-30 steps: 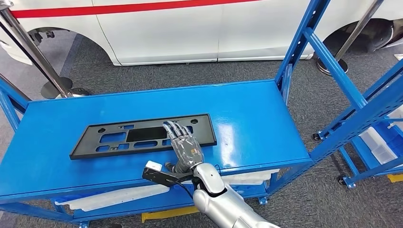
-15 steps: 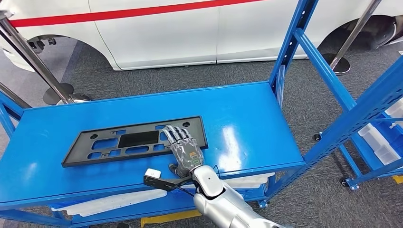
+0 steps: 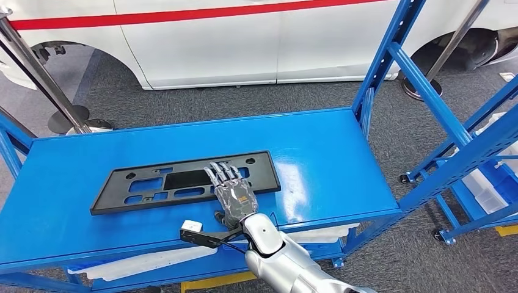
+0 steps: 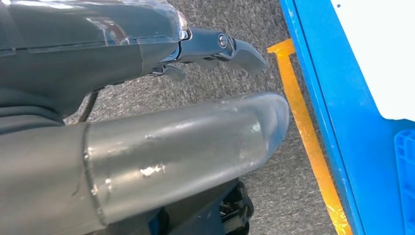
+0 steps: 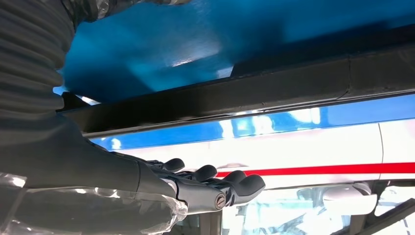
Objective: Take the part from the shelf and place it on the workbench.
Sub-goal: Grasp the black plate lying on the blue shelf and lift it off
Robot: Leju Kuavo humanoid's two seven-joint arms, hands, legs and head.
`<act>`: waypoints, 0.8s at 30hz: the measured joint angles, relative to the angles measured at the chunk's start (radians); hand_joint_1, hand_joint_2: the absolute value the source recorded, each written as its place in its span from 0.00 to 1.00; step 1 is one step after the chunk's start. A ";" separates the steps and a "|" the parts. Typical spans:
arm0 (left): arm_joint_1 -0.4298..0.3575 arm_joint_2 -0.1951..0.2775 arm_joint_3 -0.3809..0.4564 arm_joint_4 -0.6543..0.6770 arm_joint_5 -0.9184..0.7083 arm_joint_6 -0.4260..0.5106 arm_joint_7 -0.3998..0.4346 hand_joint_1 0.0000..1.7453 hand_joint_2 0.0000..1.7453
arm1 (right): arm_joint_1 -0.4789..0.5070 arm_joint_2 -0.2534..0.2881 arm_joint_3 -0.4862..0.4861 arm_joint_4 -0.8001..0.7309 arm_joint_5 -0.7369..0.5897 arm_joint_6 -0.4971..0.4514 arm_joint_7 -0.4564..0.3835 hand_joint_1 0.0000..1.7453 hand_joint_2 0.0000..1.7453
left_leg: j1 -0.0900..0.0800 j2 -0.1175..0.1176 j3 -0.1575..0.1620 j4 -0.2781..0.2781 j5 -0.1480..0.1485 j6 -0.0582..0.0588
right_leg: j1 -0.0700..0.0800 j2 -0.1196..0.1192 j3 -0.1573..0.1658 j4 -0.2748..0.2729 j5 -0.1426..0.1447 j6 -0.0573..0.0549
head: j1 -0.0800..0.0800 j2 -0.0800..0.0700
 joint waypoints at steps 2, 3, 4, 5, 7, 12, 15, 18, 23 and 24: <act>0.001 0.000 0.000 0.000 0.000 0.000 0.000 0.00 0.00 | 0.000 0.000 0.000 0.003 0.000 0.000 0.000 0.00 1.00 | -0.002 0.001 0.002 0.000 -0.002 0.001 | 0.000 -0.001 -0.018 0.028 0.013 -0.002 | 0.000 0.000; 0.001 0.000 0.000 0.000 0.000 0.000 0.000 0.00 0.00 | 0.000 0.000 0.000 0.004 0.000 0.000 0.000 0.00 1.00 | -0.003 0.000 0.005 0.001 -0.003 0.000 | 0.000 -0.002 0.006 -0.022 0.048 -0.005 | 0.000 0.000; 0.000 -0.001 0.000 0.000 0.000 0.000 0.000 0.00 0.00 | -0.001 0.000 0.000 0.005 0.000 0.000 0.000 0.00 1.00 | -0.003 -0.001 0.007 0.001 -0.004 -0.001 | 0.001 -0.003 0.044 -0.099 0.088 -0.010 | 0.000 0.000; 0.000 -0.001 0.000 0.000 0.000 0.000 0.000 0.00 0.00 | -0.002 0.001 0.000 0.005 0.000 0.000 0.000 0.00 1.00 | -0.006 -0.002 0.009 0.003 -0.007 -0.004 | 0.004 -0.004 0.081 -0.174 0.117 -0.015 | 0.000 0.000; -0.001 -0.002 0.000 0.000 0.000 0.000 0.000 0.00 0.00 | -0.003 0.002 0.000 0.007 0.000 0.000 0.000 0.00 1.00 | -0.010 -0.002 0.010 0.006 -0.011 -0.012 | 0.008 -0.006 0.121 -0.260 0.142 -0.022 | 0.000 0.000; -0.002 -0.002 0.000 0.000 0.000 0.000 0.000 0.00 0.00 | -0.007 0.009 0.002 0.009 0.002 -0.005 0.000 0.00 1.00 | -0.005 -0.003 -0.009 0.056 -0.048 -0.038 | 0.003 -0.005 0.131 -0.282 0.147 -0.042 | -0.001 0.000; 0.000 -0.002 0.000 0.000 -0.002 0.000 0.000 0.00 0.00 | -0.007 0.010 0.014 0.012 0.000 -0.016 0.001 0.00 1.00 | 0.003 -0.004 -0.103 0.244 -0.136 -0.053 | 0.001 -0.005 0.131 -0.284 0.146 -0.049 | -0.001 0.000; 0.002 -0.002 0.000 0.001 -0.005 0.000 -0.001 0.00 0.00 | -0.007 0.010 0.026 0.015 -0.007 -0.024 0.004 0.00 1.00 | 0.008 -0.003 -0.118 0.256 -0.102 -0.059 | 0.000 -0.002 0.136 -0.281 0.139 -0.046 | -0.001 0.000; -0.004 -0.002 0.000 0.001 -0.011 -0.002 -0.002 0.00 0.00 | -0.012 0.011 0.043 0.016 -0.010 -0.028 0.006 0.00 1.00 | 0.003 -0.006 0.002 0.007 -0.014 -0.037 | 0.004 0.002 0.148 -0.275 0.125 -0.022 | -0.001 0.000; -0.004 -0.002 0.000 0.001 -0.012 -0.003 -0.001 0.00 0.00 | -0.013 0.012 0.044 0.017 -0.009 -0.028 0.009 0.00 1.00 | 0.002 -0.006 0.003 0.004 -0.014 -0.029 | 0.004 0.002 0.148 -0.272 0.127 -0.015 | 0.000 0.000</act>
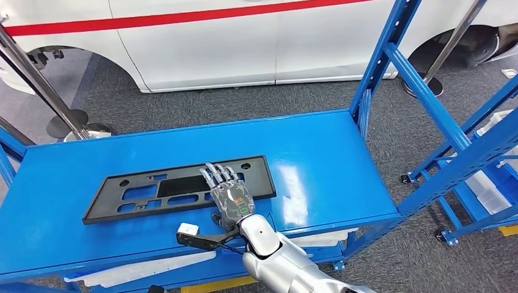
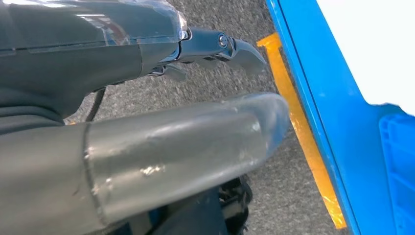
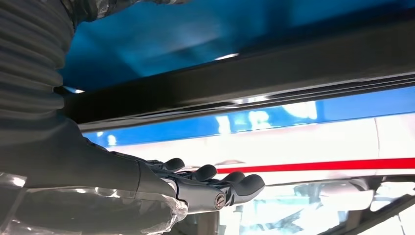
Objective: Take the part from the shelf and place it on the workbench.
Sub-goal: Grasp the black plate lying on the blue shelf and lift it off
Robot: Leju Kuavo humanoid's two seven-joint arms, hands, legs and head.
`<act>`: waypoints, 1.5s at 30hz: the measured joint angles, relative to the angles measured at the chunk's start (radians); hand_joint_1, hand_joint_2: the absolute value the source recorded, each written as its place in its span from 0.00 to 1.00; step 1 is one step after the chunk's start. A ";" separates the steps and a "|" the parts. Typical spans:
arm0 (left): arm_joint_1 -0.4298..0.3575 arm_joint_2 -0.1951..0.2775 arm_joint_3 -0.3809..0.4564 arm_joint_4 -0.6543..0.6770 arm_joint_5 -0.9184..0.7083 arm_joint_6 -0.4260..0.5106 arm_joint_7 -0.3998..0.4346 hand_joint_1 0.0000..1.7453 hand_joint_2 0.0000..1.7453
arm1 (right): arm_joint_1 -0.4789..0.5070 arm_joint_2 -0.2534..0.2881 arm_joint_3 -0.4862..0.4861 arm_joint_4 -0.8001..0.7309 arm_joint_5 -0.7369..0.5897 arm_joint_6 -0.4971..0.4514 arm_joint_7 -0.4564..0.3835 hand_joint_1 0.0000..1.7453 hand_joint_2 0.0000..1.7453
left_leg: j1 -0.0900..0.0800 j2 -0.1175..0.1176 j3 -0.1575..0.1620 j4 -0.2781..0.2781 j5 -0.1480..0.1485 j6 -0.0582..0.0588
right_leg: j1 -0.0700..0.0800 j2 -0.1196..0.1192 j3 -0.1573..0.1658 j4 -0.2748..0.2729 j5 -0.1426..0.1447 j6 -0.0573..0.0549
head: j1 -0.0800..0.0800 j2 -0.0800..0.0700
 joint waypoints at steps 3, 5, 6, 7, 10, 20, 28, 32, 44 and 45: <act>0.000 0.000 0.000 0.000 -0.002 -0.002 0.002 0.00 0.00 | -0.005 0.000 0.009 0.003 0.010 -0.002 0.015 0.00 1.00 | 0.002 0.000 0.015 -0.007 -0.002 0.019 | -0.003 -0.002 -0.020 0.052 -0.021 0.014 | 0.000 0.000; -0.001 -0.001 0.000 0.000 -0.002 -0.003 0.002 0.00 0.00 | -0.008 0.000 0.020 0.008 0.020 -0.002 0.026 0.33 1.00 | 0.001 0.002 0.021 -0.008 -0.004 0.028 | -0.004 -0.004 -0.083 0.165 -0.076 0.019 | 0.001 0.000; -0.002 -0.001 0.000 0.000 -0.002 -0.003 0.002 0.00 0.00 | -0.009 0.000 0.027 0.011 0.022 0.000 0.030 0.58 1.00 | -0.001 0.003 0.023 -0.007 -0.006 0.031 | -0.004 -0.004 -0.124 0.230 -0.103 0.021 | 0.001 0.000; -0.001 -0.001 0.000 0.000 -0.002 -0.003 0.001 0.00 0.00 | -0.009 0.000 0.034 0.014 0.023 0.003 0.034 0.82 1.00 | -0.002 0.004 0.025 -0.007 -0.008 0.032 | -0.004 -0.004 -0.157 0.277 -0.116 0.022 | 0.001 0.000; 0.000 -0.001 0.000 0.000 -0.002 -0.003 -0.003 0.00 0.00 | -0.010 -0.001 0.050 0.019 0.021 0.027 0.039 1.00 1.00 | -0.005 0.004 0.042 -0.006 -0.022 0.031 | -0.003 -0.004 -0.151 0.205 -0.035 0.013 | 0.000 0.000; -0.007 -0.005 0.000 0.007 -0.002 -0.015 -0.008 0.00 0.00 | -0.024 0.004 0.080 0.028 0.019 0.070 0.040 1.00 1.00 | -0.003 0.001 0.000 0.138 -0.119 -0.014 | 0.003 -0.010 -0.048 -0.007 0.047 -0.037 | 0.000 0.000; -0.004 -0.005 0.000 0.008 -0.002 -0.017 -0.006 0.00 0.00 | -0.035 0.003 0.090 0.032 0.021 0.102 0.046 1.00 1.00 | 0.007 0.001 0.004 0.033 -0.040 -0.022 | 0.001 -0.002 -0.042 0.005 0.036 -0.024 | 0.000 0.000; 0.000 -0.004 0.001 0.008 0.001 -0.017 -0.004 0.00 0.00 | -0.038 0.002 0.089 0.034 0.020 0.110 0.036 1.00 1.00 | 0.004 0.003 0.015 0.008 -0.016 0.007 | 0.004 0.003 -0.043 0.011 0.030 0.000 | 0.000 0.000; 0.025 -0.003 0.075 0.008 0.080 -0.003 -0.058 0.00 0.00 | 0.187 -0.113 -0.020 -0.537 -0.763 0.215 -0.438 1.00 1.00 | 0.000 0.007 0.020 0.008 -0.016 0.013 | 0.001 -0.011 -0.032 0.017 0.015 0.004 | 0.000 0.000; 0.030 -0.003 0.086 0.008 0.086 0.000 -0.063 0.00 0.00 | 0.236 -0.138 -0.041 -0.643 -0.865 0.233 -0.469 1.00 1.00 | -0.001 0.005 0.019 0.008 -0.017 0.008 | 0.004 -0.013 -0.030 0.009 0.012 0.002 | 0.000 0.000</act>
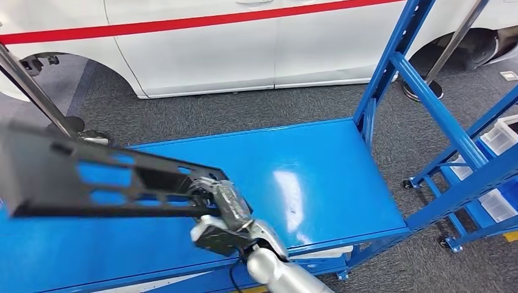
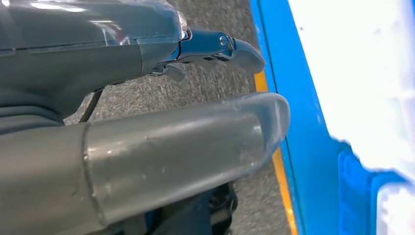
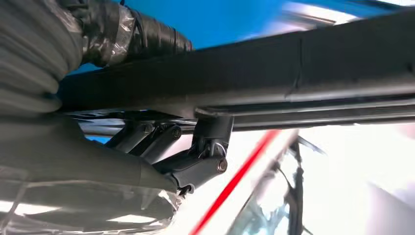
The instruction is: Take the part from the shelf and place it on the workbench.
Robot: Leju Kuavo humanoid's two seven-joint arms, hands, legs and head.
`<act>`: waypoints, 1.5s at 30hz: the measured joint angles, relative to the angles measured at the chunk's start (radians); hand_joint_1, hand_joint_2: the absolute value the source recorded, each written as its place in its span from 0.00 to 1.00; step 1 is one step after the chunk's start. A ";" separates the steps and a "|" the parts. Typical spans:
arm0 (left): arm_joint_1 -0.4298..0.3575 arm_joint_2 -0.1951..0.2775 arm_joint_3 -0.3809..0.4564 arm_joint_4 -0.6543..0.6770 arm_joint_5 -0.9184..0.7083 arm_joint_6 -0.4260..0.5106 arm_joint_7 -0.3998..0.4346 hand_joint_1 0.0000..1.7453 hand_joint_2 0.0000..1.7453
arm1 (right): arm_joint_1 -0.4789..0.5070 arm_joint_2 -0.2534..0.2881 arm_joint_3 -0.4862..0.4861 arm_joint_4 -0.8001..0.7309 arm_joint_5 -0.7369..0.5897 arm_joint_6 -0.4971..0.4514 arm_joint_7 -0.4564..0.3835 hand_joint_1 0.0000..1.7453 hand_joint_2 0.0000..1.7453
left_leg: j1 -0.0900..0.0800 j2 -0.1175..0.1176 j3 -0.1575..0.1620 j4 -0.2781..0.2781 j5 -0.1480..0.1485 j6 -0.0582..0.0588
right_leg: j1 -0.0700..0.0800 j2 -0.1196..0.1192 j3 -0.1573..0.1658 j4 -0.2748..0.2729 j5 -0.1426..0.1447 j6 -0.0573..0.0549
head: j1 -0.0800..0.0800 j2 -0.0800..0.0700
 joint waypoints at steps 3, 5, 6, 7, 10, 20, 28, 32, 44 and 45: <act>0.015 0.000 0.027 0.000 0.007 0.005 -0.007 0.00 0.00 | 0.117 -0.066 -0.067 -0.249 -0.124 0.034 -0.033 1.00 1.00 | 0.004 -0.003 -0.008 0.014 -0.015 -0.014 | -0.004 -0.002 0.002 -0.010 0.005 -0.016 | 0.000 0.000; 0.018 0.001 0.038 0.000 0.007 0.006 -0.008 0.00 0.00 | 0.158 -0.093 -0.093 -0.351 -0.133 0.044 -0.044 1.00 1.00 | 0.007 -0.003 -0.044 0.097 -0.066 -0.021 | -0.009 0.000 0.004 -0.016 0.008 -0.027 | 0.000 0.000; 0.018 0.001 0.043 0.000 0.006 0.006 -0.008 0.00 0.00 | 0.173 -0.101 -0.099 -0.387 -0.134 0.047 -0.049 1.00 1.00 | 0.007 -0.003 -0.076 0.164 -0.100 -0.024 | -0.008 0.002 0.004 -0.017 0.007 -0.030 | 0.000 0.000; 0.017 0.001 0.047 0.000 0.006 0.006 -0.008 0.00 0.00 | 0.187 -0.109 -0.103 -0.415 -0.134 0.050 -0.054 1.00 1.00 | 0.008 -0.003 -0.109 0.232 -0.128 -0.027 | -0.008 0.003 0.004 -0.016 0.006 -0.031 | 0.000 0.000; 0.017 0.001 0.057 0.000 0.005 0.006 -0.008 0.00 0.00 | 0.220 -0.127 -0.111 -0.470 -0.135 0.054 -0.059 1.00 1.00 | 0.009 -0.003 -0.131 0.259 -0.103 -0.030 | -0.007 0.006 0.007 -0.011 0.001 -0.028 | 0.000 0.000; 0.014 0.001 0.084 0.000 0.011 0.015 -0.007 0.00 0.00 | 0.358 -0.155 -0.176 -0.621 -0.254 0.085 -0.128 1.00 1.00 | 0.006 -0.008 -0.017 -0.001 0.012 0.020 | -0.008 0.007 -0.023 0.074 -0.063 0.019 | 0.001 0.000; 0.013 -0.001 0.132 0.000 0.012 0.022 0.002 0.00 0.00 | 0.557 -0.150 -0.346 -0.682 -0.351 0.128 -0.124 1.00 1.00 | -0.003 -0.008 -0.016 0.009 0.005 0.024 | -0.008 0.005 -0.030 0.076 -0.031 0.016 | 0.001 0.000; 0.012 -0.001 0.148 -0.001 -0.001 0.034 0.006 0.00 0.00 | 0.610 -0.134 -0.416 -0.702 -0.328 0.163 -0.124 1.00 1.00 | -0.007 -0.008 -0.021 0.016 0.003 0.006 | -0.004 0.008 -0.004 0.011 -0.007 0.000 | 0.001 0.000; 0.016 0.002 0.191 -0.009 -0.017 0.029 0.018 0.00 0.00 | 0.720 -0.134 -0.454 -0.712 -0.278 0.245 -0.227 1.00 1.00 | -0.005 -0.043 0.077 0.017 -0.091 0.002 | -0.003 0.026 -0.071 0.011 0.058 -0.012 | 0.000 0.000; 0.016 0.002 0.193 -0.010 -0.018 0.029 0.019 0.00 0.00 | 0.722 -0.135 -0.454 -0.714 -0.282 0.248 -0.227 1.00 1.00 | -0.009 -0.049 0.091 -0.010 -0.084 0.005 | -0.003 0.029 -0.073 0.011 0.066 -0.007 | 0.000 0.000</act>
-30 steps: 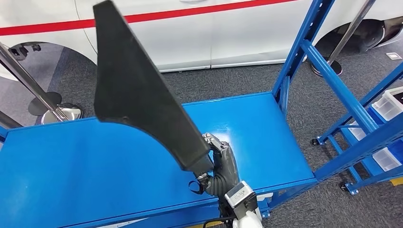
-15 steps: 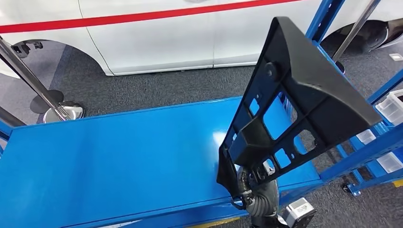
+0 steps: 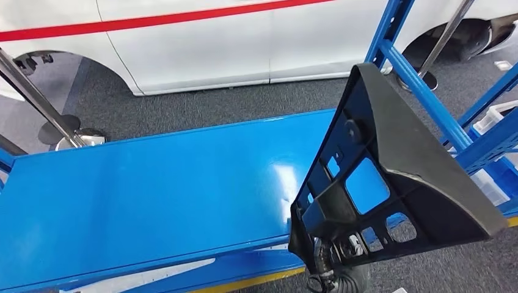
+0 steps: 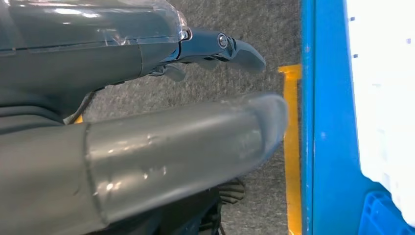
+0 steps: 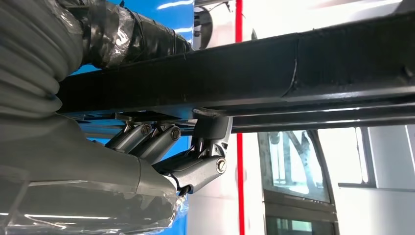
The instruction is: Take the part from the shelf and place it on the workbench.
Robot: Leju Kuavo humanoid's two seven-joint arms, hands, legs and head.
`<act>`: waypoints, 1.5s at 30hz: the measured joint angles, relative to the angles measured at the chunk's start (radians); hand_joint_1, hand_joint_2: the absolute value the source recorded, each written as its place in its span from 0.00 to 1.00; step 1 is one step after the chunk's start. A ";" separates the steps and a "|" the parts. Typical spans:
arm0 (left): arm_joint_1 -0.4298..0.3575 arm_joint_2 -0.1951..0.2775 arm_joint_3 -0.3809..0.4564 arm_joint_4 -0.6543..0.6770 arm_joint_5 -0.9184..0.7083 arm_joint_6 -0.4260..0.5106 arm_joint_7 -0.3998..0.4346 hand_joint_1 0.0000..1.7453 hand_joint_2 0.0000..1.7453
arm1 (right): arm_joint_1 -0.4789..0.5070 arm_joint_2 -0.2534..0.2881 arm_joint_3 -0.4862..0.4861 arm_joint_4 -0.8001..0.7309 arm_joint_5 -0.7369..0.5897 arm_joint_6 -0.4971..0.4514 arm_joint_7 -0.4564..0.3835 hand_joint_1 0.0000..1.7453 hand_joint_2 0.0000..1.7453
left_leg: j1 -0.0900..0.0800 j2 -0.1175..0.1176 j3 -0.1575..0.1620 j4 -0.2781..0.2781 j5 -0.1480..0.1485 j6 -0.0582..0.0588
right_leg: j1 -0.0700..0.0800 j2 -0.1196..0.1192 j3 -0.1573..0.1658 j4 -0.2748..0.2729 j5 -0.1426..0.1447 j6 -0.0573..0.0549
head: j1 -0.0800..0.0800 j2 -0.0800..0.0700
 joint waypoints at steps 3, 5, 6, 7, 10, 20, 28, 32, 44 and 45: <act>0.001 -0.001 0.007 -0.001 -0.004 0.000 0.003 0.00 0.00 | 0.009 -0.001 -0.001 -0.007 -0.005 0.004 -0.001 1.00 1.00 | -0.005 0.024 -0.010 -0.008 0.024 0.010 | -0.004 0.016 -0.008 -0.003 0.019 0.017 | 0.000 0.000; -0.001 -0.002 0.012 -0.003 -0.004 0.000 0.004 0.00 0.00 | 0.016 -0.002 -0.002 -0.012 -0.004 0.004 0.000 1.00 1.00 | 0.000 0.046 -0.031 -0.016 0.049 0.024 | -0.004 0.008 -0.028 0.033 -0.033 0.025 | 0.002 0.000; -0.002 -0.003 0.014 -0.004 -0.005 0.000 0.004 0.00 0.00 | 0.018 -0.004 -0.002 -0.013 -0.004 0.005 0.000 1.00 1.00 | 0.001 0.059 -0.044 -0.018 0.060 0.030 | -0.007 -0.001 -0.040 0.079 -0.086 0.028 | 0.003 0.000; -0.002 -0.002 0.016 -0.005 -0.005 0.000 0.004 0.00 0.00 | 0.019 -0.005 -0.003 -0.014 -0.003 0.005 0.001 1.00 1.00 | 0.000 0.069 -0.058 -0.018 0.070 0.033 | -0.008 -0.010 -0.052 0.138 -0.141 0.033 | 0.004 0.000; -0.002 -0.003 0.019 -0.006 -0.006 -0.002 0.004 0.00 0.00 | 0.022 -0.008 -0.004 -0.015 -0.001 0.007 0.001 1.00 1.00 | -0.001 0.106 -0.098 -0.009 0.095 0.031 | -0.016 -0.020 -0.046 0.264 -0.184 0.047 | 0.004 0.000; -0.007 -0.005 0.021 -0.010 -0.014 -0.003 0.004 0.00 0.00 | 0.028 -0.009 -0.008 -0.031 0.000 0.014 0.001 1.00 1.00 | 0.006 0.132 -0.165 0.068 0.080 -0.024 | -0.008 -0.069 0.133 -0.014 -0.124 -0.011 | 0.004 0.000; -0.002 -0.005 0.025 -0.011 -0.014 0.001 0.009 0.00 0.00 | 0.034 -0.009 -0.010 -0.037 0.001 0.015 0.001 1.00 1.00 | 0.002 0.017 -0.098 0.168 0.000 0.007 | 0.007 0.043 0.035 -0.008 -0.043 -0.026 | 0.003 0.000; -0.004 -0.003 0.027 -0.015 -0.014 0.000 0.009 0.00 0.00 | 0.036 -0.009 -0.011 -0.043 0.002 0.013 0.002 1.00 1.00 | -0.008 -0.035 0.010 -0.018 0.010 0.022 | 0.004 0.084 0.020 -0.010 -0.013 -0.007 | 0.003 0.000; 0.003 -0.012 0.029 -0.017 -0.012 -0.009 0.010 0.00 0.00 | 0.051 -0.009 -0.022 -0.061 0.009 0.005 0.005 1.00 1.00 | 0.005 0.143 -0.032 -0.015 0.044 0.010 | -0.022 -0.073 0.063 0.066 -0.113 0.043 | 0.009 0.000; 0.002 -0.011 0.031 -0.018 -0.012 -0.010 0.010 0.00 0.00 | 0.053 -0.008 -0.027 -0.065 0.013 0.001 0.007 1.00 1.00 | 0.004 0.152 -0.032 -0.009 0.040 0.003 | -0.019 -0.089 0.090 0.021 -0.106 0.037 | 0.008 0.000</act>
